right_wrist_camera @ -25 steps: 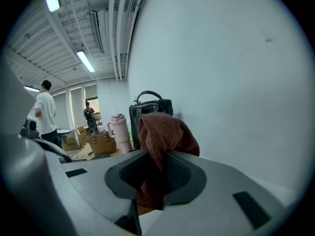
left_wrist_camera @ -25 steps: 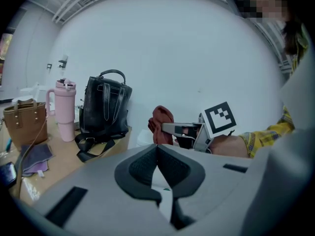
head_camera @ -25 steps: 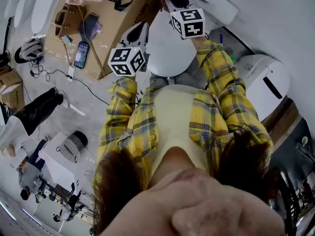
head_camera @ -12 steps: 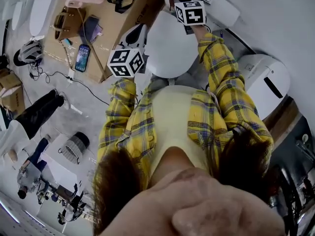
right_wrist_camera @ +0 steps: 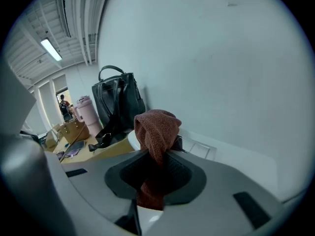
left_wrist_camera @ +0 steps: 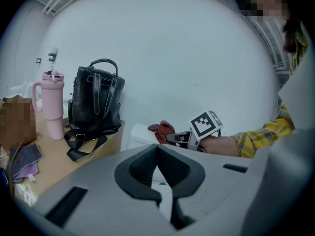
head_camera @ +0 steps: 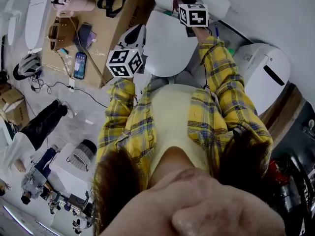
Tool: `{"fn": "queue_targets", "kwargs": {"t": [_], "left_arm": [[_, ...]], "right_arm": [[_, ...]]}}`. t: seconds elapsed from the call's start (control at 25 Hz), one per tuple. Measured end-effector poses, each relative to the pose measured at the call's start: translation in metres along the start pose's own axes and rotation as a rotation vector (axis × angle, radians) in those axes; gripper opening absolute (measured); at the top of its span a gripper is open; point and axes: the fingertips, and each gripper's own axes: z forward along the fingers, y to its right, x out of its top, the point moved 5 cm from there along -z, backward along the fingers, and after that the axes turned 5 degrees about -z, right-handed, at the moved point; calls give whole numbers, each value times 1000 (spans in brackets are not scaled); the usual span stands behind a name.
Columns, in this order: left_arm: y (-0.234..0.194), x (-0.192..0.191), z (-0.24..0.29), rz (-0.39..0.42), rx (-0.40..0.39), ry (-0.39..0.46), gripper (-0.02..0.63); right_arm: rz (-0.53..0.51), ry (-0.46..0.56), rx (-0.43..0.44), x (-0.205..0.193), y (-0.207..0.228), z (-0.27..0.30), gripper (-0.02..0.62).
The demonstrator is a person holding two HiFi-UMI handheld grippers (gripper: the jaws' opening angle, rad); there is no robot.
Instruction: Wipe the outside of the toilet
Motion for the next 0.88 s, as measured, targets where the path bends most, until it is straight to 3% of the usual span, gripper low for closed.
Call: {"fn": "queue_targets", "kwargs": {"t": [0.88], "left_arm": [[37,-4,31,75,-169,-73,8]], "right_arm": [[157,6,-271,-64,84,-92,91]]}}
